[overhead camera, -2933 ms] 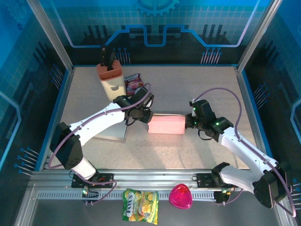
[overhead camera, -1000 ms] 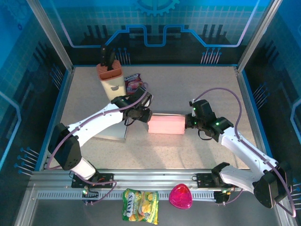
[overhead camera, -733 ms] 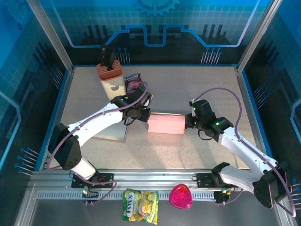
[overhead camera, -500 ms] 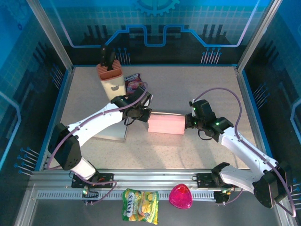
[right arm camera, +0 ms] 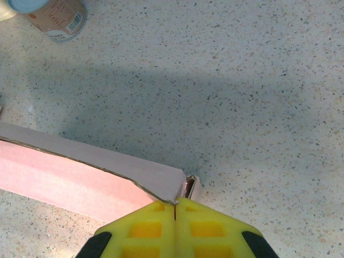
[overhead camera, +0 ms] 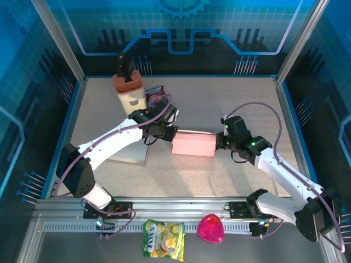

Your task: Fold the paper box

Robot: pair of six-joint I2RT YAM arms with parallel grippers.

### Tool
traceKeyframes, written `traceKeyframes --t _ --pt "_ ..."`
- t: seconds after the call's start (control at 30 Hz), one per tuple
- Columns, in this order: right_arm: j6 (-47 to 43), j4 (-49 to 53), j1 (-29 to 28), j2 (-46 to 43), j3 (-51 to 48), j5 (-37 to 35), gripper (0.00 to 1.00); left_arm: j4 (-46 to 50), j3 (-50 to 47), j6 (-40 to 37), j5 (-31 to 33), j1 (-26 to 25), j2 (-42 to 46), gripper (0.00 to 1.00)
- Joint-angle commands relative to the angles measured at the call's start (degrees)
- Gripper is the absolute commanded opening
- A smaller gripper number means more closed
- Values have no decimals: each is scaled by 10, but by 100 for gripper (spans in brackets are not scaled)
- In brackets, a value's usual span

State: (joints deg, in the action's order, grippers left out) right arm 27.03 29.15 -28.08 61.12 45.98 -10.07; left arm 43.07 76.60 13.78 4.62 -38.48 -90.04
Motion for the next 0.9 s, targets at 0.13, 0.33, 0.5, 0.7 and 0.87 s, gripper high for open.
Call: traceKeyframes --t 0.13,0.33,0.5,0.7,0.87 --pt "4 39 -7 7 -1 13 0 12 20 11 9 5 10 29" --pt "5 39 -7 6 2 14 0 12 28 -3 15 8 -3 27" --pt "4 39 -7 6 2 13 0 6 27 -9 15 10 -7 19" --pt "5 40 -7 4 2 14 0 8 30 -13 18 10 -16 18" --pt "5 40 -7 4 2 14 0 4 27 -17 25 10 -17 20"
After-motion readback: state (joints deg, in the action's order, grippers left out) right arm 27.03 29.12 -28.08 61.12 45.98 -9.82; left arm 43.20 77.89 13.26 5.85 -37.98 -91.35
